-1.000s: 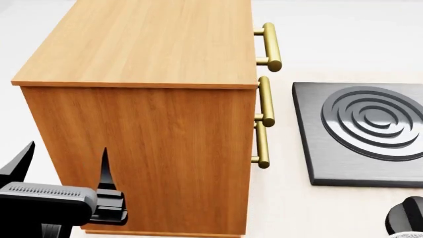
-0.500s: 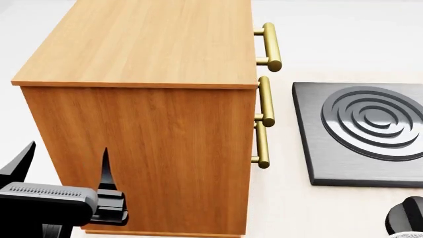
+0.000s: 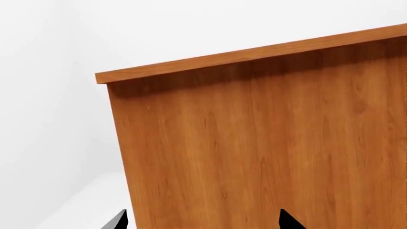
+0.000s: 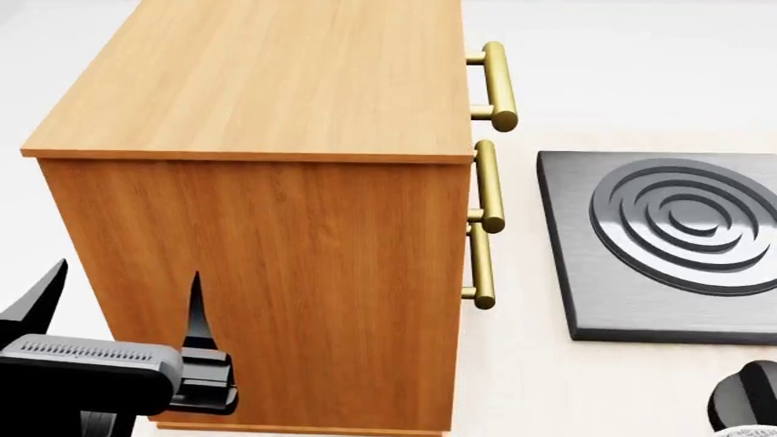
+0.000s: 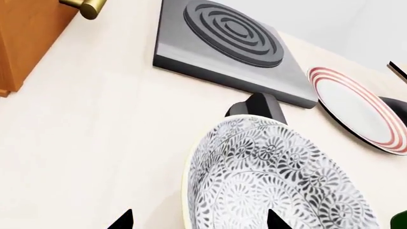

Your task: Put the bowl on the top of the cabinet.

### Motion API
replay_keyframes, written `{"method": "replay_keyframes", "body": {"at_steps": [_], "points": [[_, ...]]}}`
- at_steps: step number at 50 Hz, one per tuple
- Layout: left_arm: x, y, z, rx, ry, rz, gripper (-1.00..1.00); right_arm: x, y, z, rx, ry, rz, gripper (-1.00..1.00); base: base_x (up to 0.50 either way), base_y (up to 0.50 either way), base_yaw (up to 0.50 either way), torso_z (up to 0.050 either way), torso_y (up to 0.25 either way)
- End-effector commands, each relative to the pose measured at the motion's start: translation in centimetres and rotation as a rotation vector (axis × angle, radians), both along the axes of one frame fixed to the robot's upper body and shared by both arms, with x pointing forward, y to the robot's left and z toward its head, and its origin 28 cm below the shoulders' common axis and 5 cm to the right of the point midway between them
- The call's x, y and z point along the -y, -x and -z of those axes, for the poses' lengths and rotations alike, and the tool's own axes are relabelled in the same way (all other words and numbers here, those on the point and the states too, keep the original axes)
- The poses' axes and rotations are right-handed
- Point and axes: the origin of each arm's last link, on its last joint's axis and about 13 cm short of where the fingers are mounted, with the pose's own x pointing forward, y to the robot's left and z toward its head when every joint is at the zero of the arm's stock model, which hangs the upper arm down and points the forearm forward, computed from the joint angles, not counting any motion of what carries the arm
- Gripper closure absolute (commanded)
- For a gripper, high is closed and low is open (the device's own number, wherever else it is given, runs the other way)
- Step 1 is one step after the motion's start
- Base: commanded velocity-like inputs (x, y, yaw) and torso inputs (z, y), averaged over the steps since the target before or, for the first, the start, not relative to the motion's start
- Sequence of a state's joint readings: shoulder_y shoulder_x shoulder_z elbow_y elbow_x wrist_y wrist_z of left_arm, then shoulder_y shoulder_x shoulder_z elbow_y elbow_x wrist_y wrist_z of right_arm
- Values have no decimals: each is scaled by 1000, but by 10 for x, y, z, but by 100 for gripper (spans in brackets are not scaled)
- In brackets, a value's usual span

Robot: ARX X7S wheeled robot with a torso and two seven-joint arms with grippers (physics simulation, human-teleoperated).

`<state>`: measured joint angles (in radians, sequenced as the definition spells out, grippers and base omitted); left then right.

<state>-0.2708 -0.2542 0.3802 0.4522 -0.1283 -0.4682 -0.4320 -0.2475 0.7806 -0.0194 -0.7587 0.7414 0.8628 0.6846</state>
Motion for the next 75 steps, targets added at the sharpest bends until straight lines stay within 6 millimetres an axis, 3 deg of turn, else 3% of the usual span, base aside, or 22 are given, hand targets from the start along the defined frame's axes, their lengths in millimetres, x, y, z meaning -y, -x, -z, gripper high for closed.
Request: {"method": "replay_keyframes", "body": {"at_steps": [1,75], "points": [[0,0,0,0,0,1,-100,0,0,2,-4,-6,2,-100,0,0,0,0,0],[2,1,-1,2,0,13,-100,3,-3,8,-7,-10,16,-100,0,0,0,0,0]]}}
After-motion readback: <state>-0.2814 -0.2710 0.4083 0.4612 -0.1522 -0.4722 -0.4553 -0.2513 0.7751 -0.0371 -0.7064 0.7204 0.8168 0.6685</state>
